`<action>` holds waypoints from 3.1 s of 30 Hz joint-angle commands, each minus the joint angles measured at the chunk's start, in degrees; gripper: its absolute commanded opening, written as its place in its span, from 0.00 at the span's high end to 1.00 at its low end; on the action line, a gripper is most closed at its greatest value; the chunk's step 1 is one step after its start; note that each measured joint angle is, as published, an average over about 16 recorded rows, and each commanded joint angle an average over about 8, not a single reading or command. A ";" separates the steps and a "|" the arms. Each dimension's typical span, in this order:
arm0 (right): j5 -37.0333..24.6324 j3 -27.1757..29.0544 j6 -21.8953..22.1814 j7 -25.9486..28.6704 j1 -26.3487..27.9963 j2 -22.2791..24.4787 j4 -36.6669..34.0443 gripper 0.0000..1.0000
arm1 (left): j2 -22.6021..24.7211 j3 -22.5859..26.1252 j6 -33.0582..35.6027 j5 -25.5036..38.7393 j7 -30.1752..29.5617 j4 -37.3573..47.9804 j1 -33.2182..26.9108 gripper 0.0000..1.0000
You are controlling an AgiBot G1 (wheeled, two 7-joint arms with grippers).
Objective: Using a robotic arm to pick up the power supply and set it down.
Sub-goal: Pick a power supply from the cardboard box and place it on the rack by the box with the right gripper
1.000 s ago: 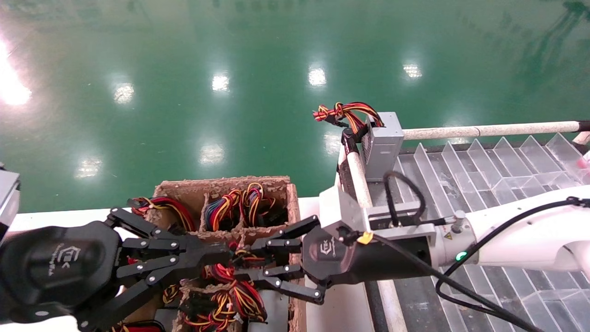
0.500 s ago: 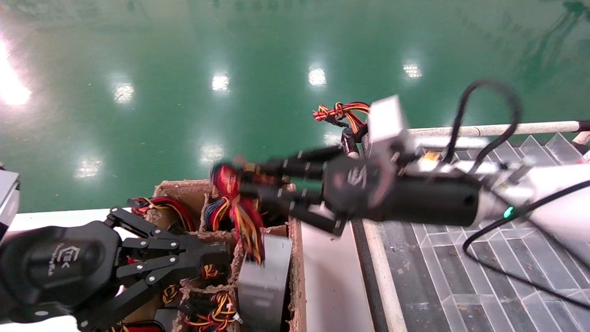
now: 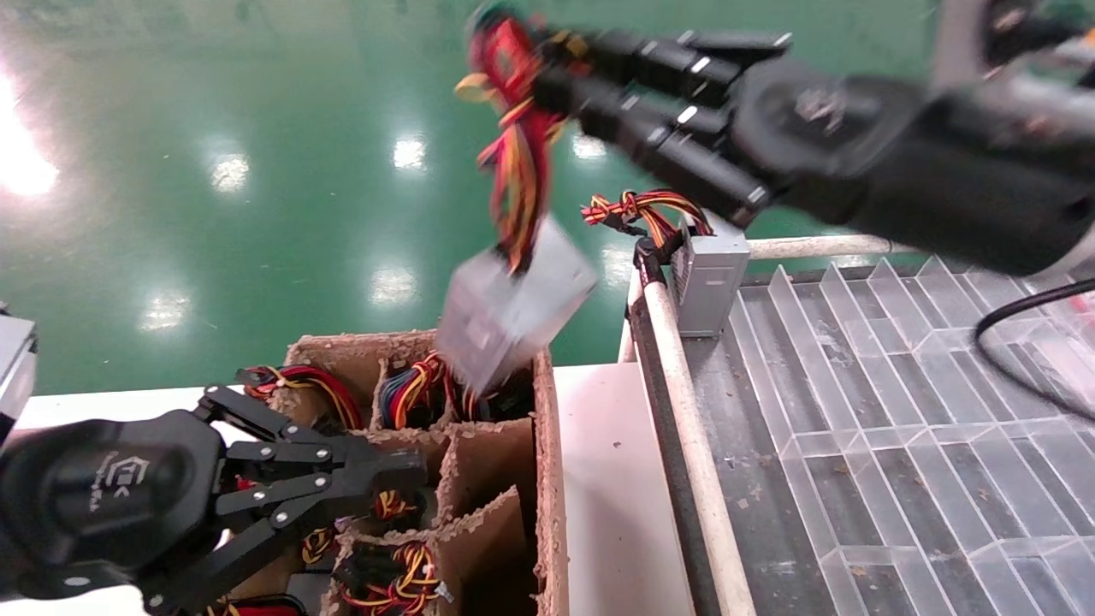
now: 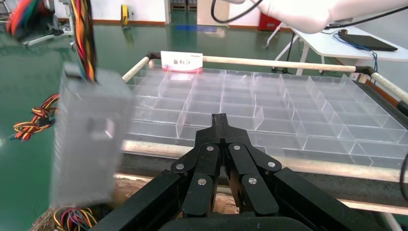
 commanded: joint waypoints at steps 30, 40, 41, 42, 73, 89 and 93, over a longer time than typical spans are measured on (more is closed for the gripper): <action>2.79 6.00 2.00 -1.78 -12.20 18.82 -4.21 1.00 | 0.00 0.01 0.00 -0.01 0.00 0.00 0.00 1.00; -0.48 4.26 2.30 -4.21 -8.88 15.65 -11.01 1.00 | 0.00 0.01 0.00 -0.01 0.01 0.00 0.00 1.00; -0.72 4.11 2.33 -4.42 -8.50 15.20 -11.80 1.00 | 0.00 0.01 0.00 -0.01 0.01 0.00 0.00 1.00; -0.92 3.97 2.34 -4.64 -8.12 14.72 -12.62 1.00 | 0.00 0.01 0.00 -0.01 0.01 0.00 0.00 1.00; -6.01 0.50 0.18 -14.90 4.27 2.16 -37.90 1.00 | -0.01 0.02 -0.01 -0.02 0.01 0.00 -0.01 1.00; -7.68 -0.44 4.07 -18.65 5.57 0.05 -46.20 0.09 | -0.01 0.03 -0.01 -0.02 0.01 0.00 -0.01 1.00; -9.54 -1.70 4.40 -19.29 6.70 0.08 -46.36 0.00 | -0.01 0.03 -0.01 -0.02 0.01 0.00 -0.01 1.00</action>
